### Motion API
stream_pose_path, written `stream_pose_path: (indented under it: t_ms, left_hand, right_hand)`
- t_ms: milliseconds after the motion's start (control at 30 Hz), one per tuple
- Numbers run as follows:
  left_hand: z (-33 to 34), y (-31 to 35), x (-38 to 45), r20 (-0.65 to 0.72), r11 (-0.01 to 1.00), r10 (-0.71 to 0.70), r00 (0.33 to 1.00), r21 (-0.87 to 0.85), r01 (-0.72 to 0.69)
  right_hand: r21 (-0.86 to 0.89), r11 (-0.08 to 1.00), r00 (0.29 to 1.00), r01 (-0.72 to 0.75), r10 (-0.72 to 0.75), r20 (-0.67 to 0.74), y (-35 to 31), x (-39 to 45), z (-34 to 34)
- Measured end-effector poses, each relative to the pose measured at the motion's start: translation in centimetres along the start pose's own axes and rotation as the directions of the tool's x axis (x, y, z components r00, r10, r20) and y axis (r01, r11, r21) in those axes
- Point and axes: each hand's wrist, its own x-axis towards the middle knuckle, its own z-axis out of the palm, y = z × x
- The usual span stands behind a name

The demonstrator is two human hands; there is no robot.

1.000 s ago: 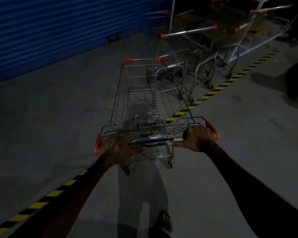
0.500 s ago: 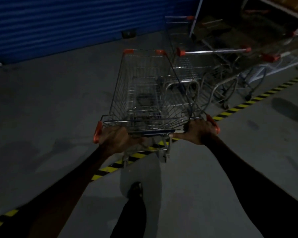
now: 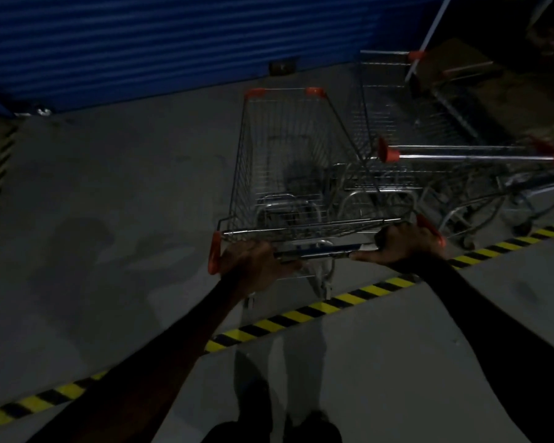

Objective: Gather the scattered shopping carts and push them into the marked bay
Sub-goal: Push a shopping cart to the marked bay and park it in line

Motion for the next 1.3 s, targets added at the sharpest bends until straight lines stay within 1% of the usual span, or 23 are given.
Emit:
stream_pose_path:
  t_ms: [33, 133, 167, 267, 400, 433, 533, 600, 667, 767, 800, 867, 900, 1000, 1067, 1100, 1167, 1233, 1300]
  left_hand:
    - [0.2, -0.2, 0.6, -0.012, 1.0, 0.002, 1.0, -0.001, -0.002]
    - [-0.3, 0.3, 3.1, 0.068, 0.999, -0.036, 0.997, 0.034, 0.034]
    - [-1.4, 1.0, 3.5, 0.109, 0.996, -0.076, 0.991, 0.05, 0.071]
    - [-4.2, 2.7, 4.4, 0.141, 0.986, -0.157, 0.977, 0.071, 0.149]
    - [-5.8, 4.8, 4.8, 0.233, 0.954, -0.282, 0.931, 0.172, 0.246]
    - [-6.0, 5.1, 5.0, 0.252, 0.946, -0.307, 0.918, 0.184, 0.267]
    - [-5.7, 5.2, 5.7, 0.295, 0.913, -0.388, 0.873, 0.249, 0.322]
    - [-5.3, 5.3, 5.9, 0.282, 0.905, -0.39, 0.876, 0.291, 0.309]
    - [-4.9, 5.0, 5.9, 0.27, 0.898, -0.398, 0.877, 0.312, 0.312]
    - [-4.8, 4.8, 5.9, 0.323, 0.887, -0.446, 0.835, 0.284, 0.364]
    - [-4.9, 4.9, 5.9, 0.339, 0.884, -0.457, 0.822, 0.275, 0.378]
    - [-5.3, 5.3, 5.8, 0.345, 0.89, -0.448, 0.825, 0.255, 0.377]
    - [-5.2, 5.6, 5.7, 0.318, 0.894, -0.44, 0.84, 0.244, 0.376]
    - [-3.7, 5.8, 4.6, 0.105, 0.887, -0.433, 0.895, 0.227, 0.402]
    - [-1.7, 5.6, 3.5, -0.012, 0.919, -0.383, 0.924, 0.099, 0.382]
    - [-0.9, 5.6, 2.8, -0.055, 0.929, -0.367, 0.929, 0.028, 0.369]
    - [-0.1, 5.9, 1.3, -0.139, 0.938, -0.345, 0.928, -0.034, 0.344]
    - [0.1, 6.3, -0.2, -0.239, 0.946, -0.323, 0.916, -0.071, 0.316]
    - [-0.2, 6.9, -1.9, -0.287, 0.938, -0.345, 0.893, -0.128, 0.322]
  right_hand:
    - [0.011, 1.0, 1.0, 0.012, -0.012, -0.001, 0.4, 1.1, -0.2]
    - [-0.012, 0.998, 0.997, 0.059, -0.059, 0.04, 1.3, 4.1, -0.1]
    - [-0.013, 0.997, 0.996, 0.08, -0.08, 0.029, 1.7, 5.0, 0.0]
    - [0.026, 0.991, 0.991, 0.128, -0.127, -0.046, 2.9, 7.0, 0.1]
    - [0.038, 0.979, 0.979, 0.198, -0.197, -0.045, 3.6, 7.8, -0.7]
    - [0.065, 0.975, 0.976, 0.212, -0.209, -0.06, 3.8, 8.1, -0.6]
    - [0.23, 0.938, 0.965, 0.258, -0.237, -0.117, 4.1, 8.6, 0.1]
    - [0.31, 0.904, 0.953, 0.296, -0.258, -0.157, 4.1, 8.8, 0.5]
    - [0.342, 0.894, 0.954, 0.289, -0.241, -0.176, 3.9, 8.7, 0.2]
    - [0.373, 0.906, 0.98, 0.198, -0.174, -0.098, 4.0, 8.6, 0.0]
    - [0.375, 0.904, 0.978, 0.203, -0.172, -0.115, 4.0, 8.6, -0.1]
    - [0.335, 0.911, 0.966, 0.24, -0.189, -0.176, 3.9, 8.6, 0.0]
    - [0.309, 0.918, 0.961, 0.25, -0.198, -0.191, 3.9, 8.6, 0.2]
    - [0.29, 0.927, 0.963, 0.237, -0.186, -0.193, 3.9, 8.2, 0.5]
    - [0.289, 0.925, 0.953, 0.246, -0.177, -0.247, 3.8, 7.8, 0.7]
    - [0.309, 0.908, 0.935, 0.284, -0.19, -0.301, 3.7, 7.7, 1.1]
    - [0.371, 0.852, 0.893, 0.368, -0.213, -0.397, 3.1, 6.9, 1.5]
    - [0.404, 0.818, 0.867, 0.41, -0.211, -0.452, 2.0, 5.6, 1.7]
    - [0.432, 0.799, 0.858, 0.419, -0.193, -0.476, 0.3, 3.8, 1.6]
